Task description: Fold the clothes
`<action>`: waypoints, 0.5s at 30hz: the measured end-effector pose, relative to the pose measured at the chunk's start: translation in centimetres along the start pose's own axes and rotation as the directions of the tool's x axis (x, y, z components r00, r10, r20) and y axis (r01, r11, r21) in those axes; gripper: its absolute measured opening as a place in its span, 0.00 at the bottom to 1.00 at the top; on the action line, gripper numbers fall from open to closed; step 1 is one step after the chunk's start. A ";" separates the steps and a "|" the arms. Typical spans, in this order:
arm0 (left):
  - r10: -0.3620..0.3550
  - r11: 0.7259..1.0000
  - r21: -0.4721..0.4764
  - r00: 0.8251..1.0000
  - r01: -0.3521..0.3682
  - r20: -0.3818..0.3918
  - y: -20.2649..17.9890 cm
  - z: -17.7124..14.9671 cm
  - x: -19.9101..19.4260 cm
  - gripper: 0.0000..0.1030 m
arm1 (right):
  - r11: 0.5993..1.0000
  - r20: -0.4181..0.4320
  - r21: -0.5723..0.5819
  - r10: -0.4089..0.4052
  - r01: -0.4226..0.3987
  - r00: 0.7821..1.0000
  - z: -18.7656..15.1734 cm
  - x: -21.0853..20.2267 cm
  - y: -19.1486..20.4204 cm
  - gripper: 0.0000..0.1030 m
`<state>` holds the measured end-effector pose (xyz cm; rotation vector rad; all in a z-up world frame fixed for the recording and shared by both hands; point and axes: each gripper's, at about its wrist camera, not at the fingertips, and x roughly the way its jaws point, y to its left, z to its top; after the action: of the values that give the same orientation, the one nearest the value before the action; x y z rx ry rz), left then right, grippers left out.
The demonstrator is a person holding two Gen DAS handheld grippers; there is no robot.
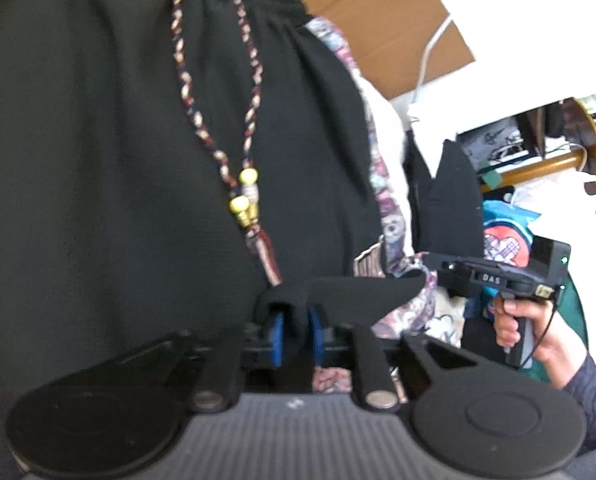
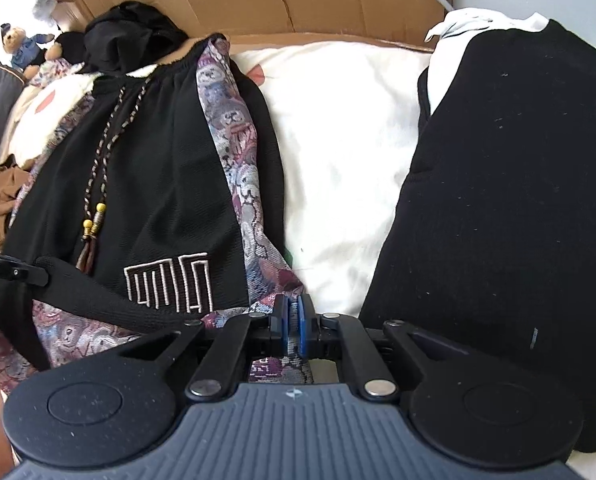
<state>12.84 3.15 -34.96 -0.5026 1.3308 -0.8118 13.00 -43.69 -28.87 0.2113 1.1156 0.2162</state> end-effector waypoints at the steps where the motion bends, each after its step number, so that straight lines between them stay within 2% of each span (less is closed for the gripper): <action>1: -0.012 1.000 -0.003 1.000 0.012 -0.001 0.0 -0.2 -0.2 0.48 | 1.000 -0.003 0.004 0.003 -0.003 1.000 0.0 0.1 -0.1 0.08; 3: -0.024 1.000 -0.004 1.000 0.024 -0.005 -0.1 -0.9 -0.6 0.56 | 1.000 -0.008 0.013 0.012 -0.012 1.000 -0.1 -0.1 -0.2 0.12; 6: -0.027 1.000 0.008 0.999 0.027 -0.017 -0.5 -1.5 -0.4 0.62 | 0.999 0.002 0.021 0.028 -0.028 1.000 -0.4 -1.0 -0.7 0.33; 7: -0.028 1.000 0.012 0.999 0.028 -0.026 -0.6 -2.0 -0.4 0.62 | 0.999 0.004 0.026 0.028 -0.028 1.000 -0.5 -1.1 -0.8 0.36; 15: -0.043 0.999 0.028 0.997 0.045 -0.068 -0.9 -3.3 0.8 0.62 | 0.997 -0.048 0.060 0.049 -0.046 0.998 -2.4 -1.1 -1.8 0.37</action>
<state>9.51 2.37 -35.51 -0.4862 1.3715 -0.8899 10.48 -45.57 -29.44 0.2867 1.1673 0.2321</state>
